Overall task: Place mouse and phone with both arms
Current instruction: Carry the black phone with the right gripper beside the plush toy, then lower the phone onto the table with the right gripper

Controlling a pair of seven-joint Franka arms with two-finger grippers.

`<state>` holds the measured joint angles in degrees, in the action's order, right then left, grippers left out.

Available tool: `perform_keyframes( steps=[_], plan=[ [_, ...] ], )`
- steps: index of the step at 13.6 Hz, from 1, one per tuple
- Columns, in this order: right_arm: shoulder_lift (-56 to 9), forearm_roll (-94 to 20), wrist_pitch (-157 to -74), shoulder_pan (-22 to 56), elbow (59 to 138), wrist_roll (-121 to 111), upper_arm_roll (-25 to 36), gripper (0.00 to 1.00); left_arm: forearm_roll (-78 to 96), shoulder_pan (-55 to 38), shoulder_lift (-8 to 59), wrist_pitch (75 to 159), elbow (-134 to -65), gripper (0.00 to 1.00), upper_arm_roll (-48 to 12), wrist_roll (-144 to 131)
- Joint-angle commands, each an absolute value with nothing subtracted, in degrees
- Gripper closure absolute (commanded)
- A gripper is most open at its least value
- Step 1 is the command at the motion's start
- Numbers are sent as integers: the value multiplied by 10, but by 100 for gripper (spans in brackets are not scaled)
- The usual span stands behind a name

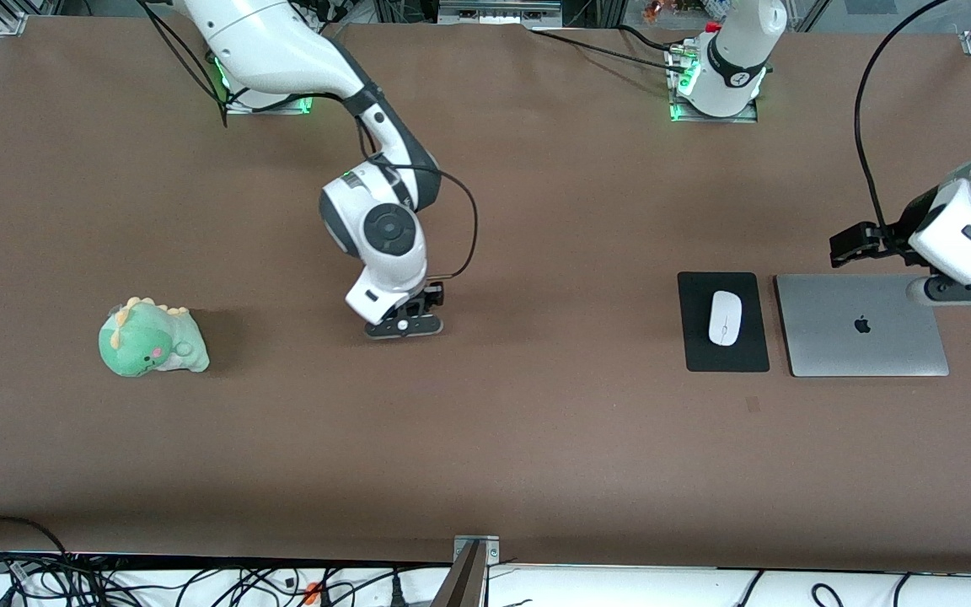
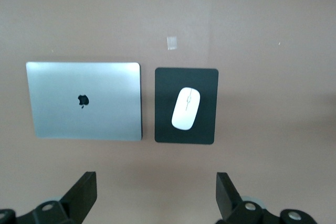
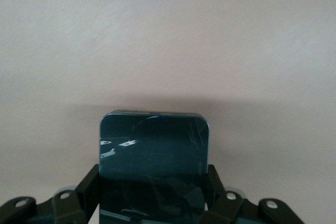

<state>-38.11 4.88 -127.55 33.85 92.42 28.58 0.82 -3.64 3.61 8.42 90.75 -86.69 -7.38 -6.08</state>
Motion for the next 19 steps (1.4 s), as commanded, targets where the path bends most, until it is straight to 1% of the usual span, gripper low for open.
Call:
perform_keyframes(
  steps=[1,4,6,8,11,14,17,19],
  plan=[
    [-360,32,-1262,295,932,220,3,82,-17,27,-15,946,-973,0,-61,-53],
    [-326,32,-1263,244,968,181,4,84,-25,28,-8,960,-959,0,-71,-53],
    [-292,32,-1279,201,1016,154,4,84,-24,28,-6,960,-957,0,-72,-53],
    [-258,32,-1324,164,1077,140,5,84,-18,27,-7,961,-956,0,-73,-48],
    [-231,32,-1413,128,1159,134,5,84,-25,22,-7,962,-955,0,-75,-48],
    [-234,32,-1516,109,1224,116,7,84,-21,21,-8,962,-955,0,-75,-48],
    [-250,32,-1562,91,1235,83,8,84,-17,21,-8,962,-955,0,-75,-47],
    [-259,32,-1576,86,1239,76,8,84,-18,20,-9,962,-955,0,-76,-47]
  ],
)
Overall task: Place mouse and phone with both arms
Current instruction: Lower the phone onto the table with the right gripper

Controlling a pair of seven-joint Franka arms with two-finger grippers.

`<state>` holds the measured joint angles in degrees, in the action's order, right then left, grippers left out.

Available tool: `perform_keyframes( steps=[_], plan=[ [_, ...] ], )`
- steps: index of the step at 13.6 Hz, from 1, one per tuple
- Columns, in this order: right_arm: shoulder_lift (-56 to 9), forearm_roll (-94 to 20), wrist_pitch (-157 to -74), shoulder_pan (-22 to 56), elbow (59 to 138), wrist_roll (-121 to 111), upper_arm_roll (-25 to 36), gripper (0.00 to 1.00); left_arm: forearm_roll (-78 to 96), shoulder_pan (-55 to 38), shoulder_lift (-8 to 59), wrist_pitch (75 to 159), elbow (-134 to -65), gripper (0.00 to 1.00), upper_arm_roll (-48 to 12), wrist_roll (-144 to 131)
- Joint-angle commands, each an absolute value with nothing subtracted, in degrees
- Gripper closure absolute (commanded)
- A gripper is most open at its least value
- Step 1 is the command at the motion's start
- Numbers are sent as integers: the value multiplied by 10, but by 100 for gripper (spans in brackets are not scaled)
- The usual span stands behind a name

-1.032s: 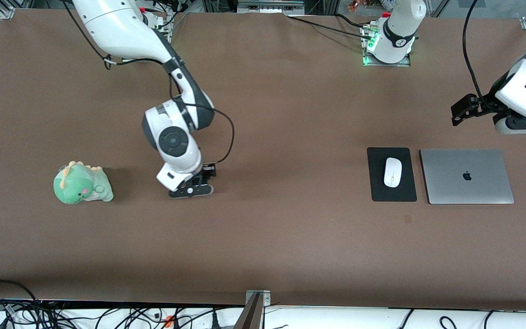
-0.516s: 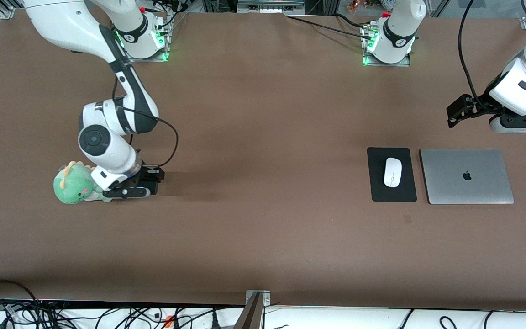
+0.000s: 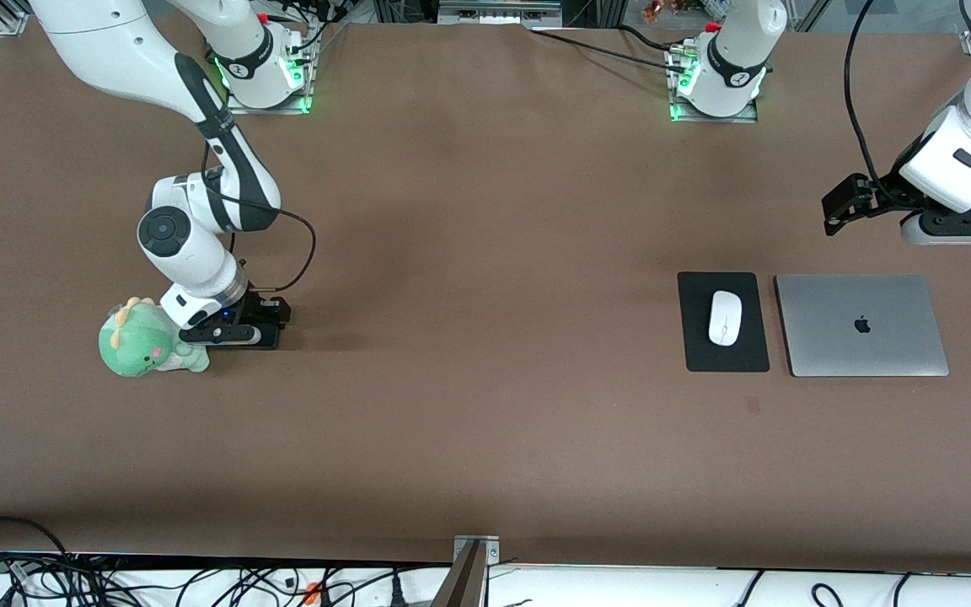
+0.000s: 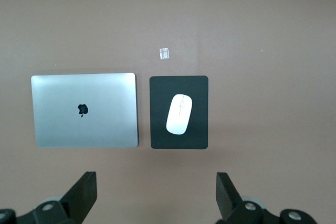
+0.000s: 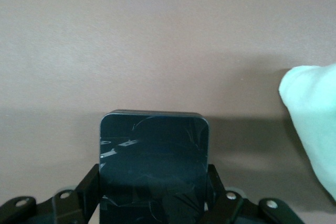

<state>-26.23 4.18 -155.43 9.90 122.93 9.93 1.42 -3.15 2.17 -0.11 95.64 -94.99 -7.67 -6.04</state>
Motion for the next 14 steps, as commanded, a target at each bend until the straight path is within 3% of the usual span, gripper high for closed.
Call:
perform_keyframes(
  steps=[1,3,4,6,7,11,14],
  plan=[
    [-263,32,-1585,84,1242,76,8,83,-17,20,-8,961,-955,0,-77,-47],
    [-271,33,-1600,83,1245,75,8,77,-18,21,-9,959,-955,0,-77,-47],
    [-273,33,-1600,83,1244,74,8,59,-18,21,-9,959,-955,0,-78,-47],
    [-274,33,-1600,81,1244,69,8,9,-18,21,-9,958,-955,0,-78,-47],
    [-275,33,-1600,80,1244,69,8,0,-18,21,-9,958,-955,0,-78,-47],
    [-270,33,-1583,80,1232,67,6,0,-18,20,-10,948,-955,0,-80,-47],
    [-256,32,-1513,79,1192,68,4,0,-18,21,-10,948,-955,0,-82,-47]
  ],
)
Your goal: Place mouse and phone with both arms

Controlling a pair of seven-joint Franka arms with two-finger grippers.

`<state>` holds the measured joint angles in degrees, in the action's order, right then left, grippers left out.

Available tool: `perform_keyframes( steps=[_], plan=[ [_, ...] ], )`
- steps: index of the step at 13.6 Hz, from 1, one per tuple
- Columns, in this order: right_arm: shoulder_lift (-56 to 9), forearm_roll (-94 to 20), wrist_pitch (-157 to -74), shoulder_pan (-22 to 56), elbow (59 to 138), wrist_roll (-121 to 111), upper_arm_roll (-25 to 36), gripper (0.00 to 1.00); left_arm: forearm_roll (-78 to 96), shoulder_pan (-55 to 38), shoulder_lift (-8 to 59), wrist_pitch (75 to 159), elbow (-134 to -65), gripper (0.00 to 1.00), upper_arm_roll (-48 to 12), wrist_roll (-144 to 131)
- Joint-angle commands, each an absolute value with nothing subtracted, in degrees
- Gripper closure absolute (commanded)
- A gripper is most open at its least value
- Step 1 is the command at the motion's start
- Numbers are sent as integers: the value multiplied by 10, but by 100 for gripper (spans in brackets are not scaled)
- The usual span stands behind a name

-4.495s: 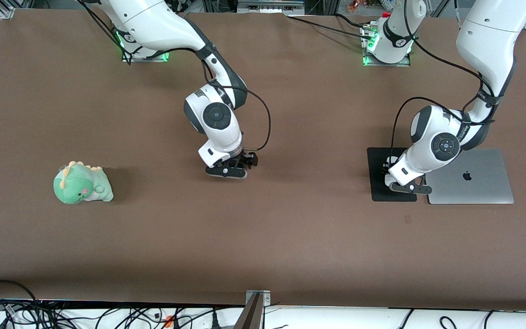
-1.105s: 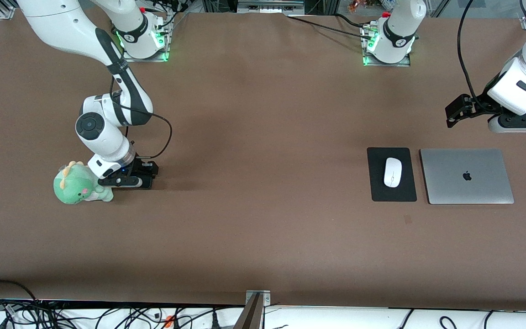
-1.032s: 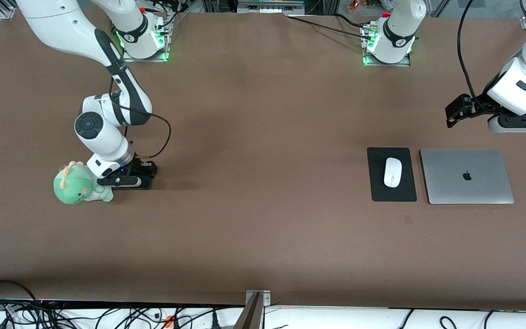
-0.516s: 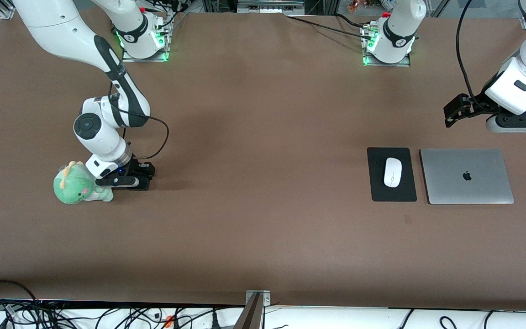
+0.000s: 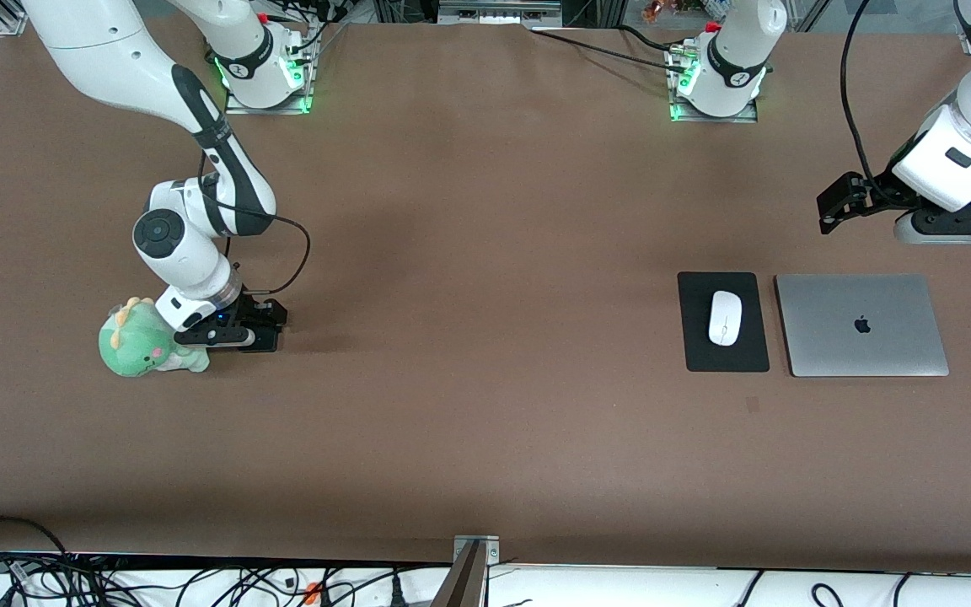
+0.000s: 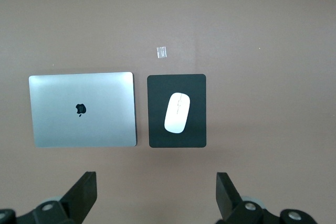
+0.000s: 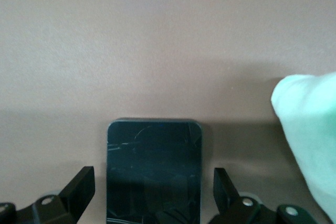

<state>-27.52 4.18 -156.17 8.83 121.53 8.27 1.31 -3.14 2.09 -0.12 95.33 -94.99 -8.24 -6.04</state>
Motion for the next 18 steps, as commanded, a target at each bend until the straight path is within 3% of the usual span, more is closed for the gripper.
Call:
perform_keyframes(
  steps=[1,4,8,14,18],
  plan=[
    [-248,32,-1493,80,1179,69,4,0,-17,21,-10,947,-955,0,-82,-47],
    [-207,0,-1396,80,1136,68,4,0,-18,21,-10,947,-955,0,-82,-47],
    [-155,-22,-1170,80,1023,54,19,0,-18,21,-11,947,-955,0,-87,-47],
    [-33,-19,-1022,79,1009,-3,62,0,-18,20,-10,948,-954,0,-96,-47],
    [-5,-12,-927,40,954,-5,58,0,-21,21,-10,947,-954,0,-101,-48]
  ],
)
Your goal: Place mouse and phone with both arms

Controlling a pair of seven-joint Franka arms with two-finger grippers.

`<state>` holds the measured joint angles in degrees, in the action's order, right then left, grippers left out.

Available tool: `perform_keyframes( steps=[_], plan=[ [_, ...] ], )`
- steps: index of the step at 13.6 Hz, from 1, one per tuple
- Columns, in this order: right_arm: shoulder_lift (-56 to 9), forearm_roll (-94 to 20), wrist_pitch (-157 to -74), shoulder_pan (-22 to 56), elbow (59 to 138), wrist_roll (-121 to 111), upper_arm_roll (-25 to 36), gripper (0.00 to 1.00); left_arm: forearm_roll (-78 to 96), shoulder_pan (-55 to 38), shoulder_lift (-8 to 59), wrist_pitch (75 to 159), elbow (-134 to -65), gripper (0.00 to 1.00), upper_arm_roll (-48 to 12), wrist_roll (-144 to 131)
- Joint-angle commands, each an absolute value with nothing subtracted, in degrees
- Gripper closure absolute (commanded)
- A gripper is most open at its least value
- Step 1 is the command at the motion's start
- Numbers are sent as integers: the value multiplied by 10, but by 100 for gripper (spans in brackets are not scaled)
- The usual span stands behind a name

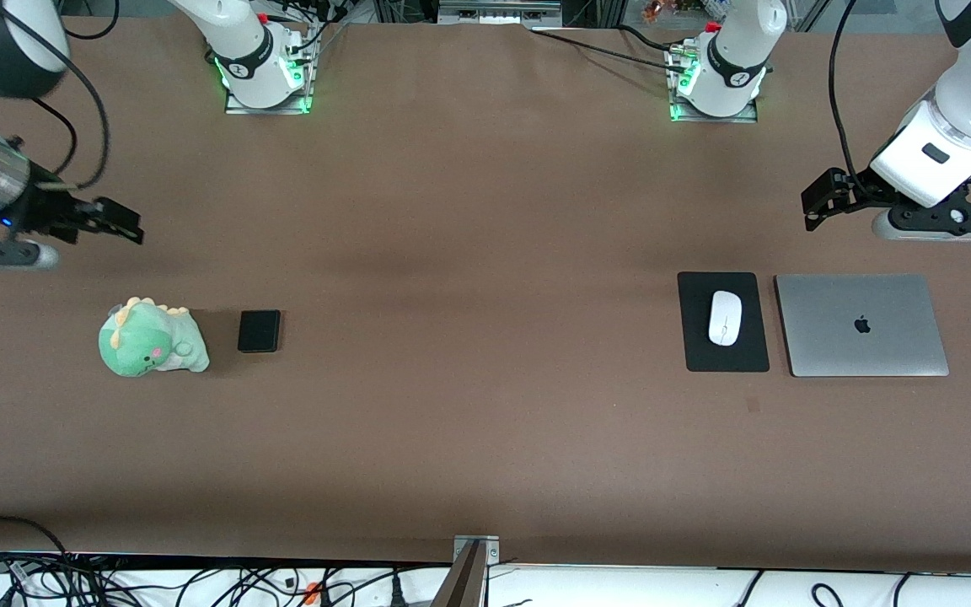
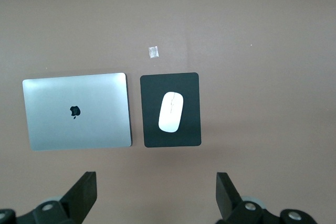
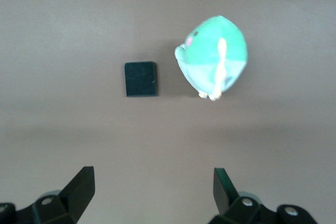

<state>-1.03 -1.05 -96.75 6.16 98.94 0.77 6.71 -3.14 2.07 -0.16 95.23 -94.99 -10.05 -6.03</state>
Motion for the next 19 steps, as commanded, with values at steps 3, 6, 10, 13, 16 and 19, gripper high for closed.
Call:
perform_keyframes(
  steps=[3,6,10,13,16,19],
  plan=[
    [17,-1,-902,38,934,-9,59,0,-25,21,-10,948,-954,0,-101,-48],
    [13,4,-900,38,911,-9,60,0,-26,22,-9,949,-954,0,-99,-47],
    [4,2,-903,39,904,-6,60,0,-26,26,-7,952,-954,0,-99,-47],
    [4,1,-903,40,904,-1,58,0,-26,21,6,946,-933,0,-100,-46],
    [4,3,-909,40,904,2,58,0,-27,21,8,946,-932,0,-100,-26],
    [4,4,-912,42,904,2,57,0,-25,21,6,937,-932,0,-100,-27]
  ],
)
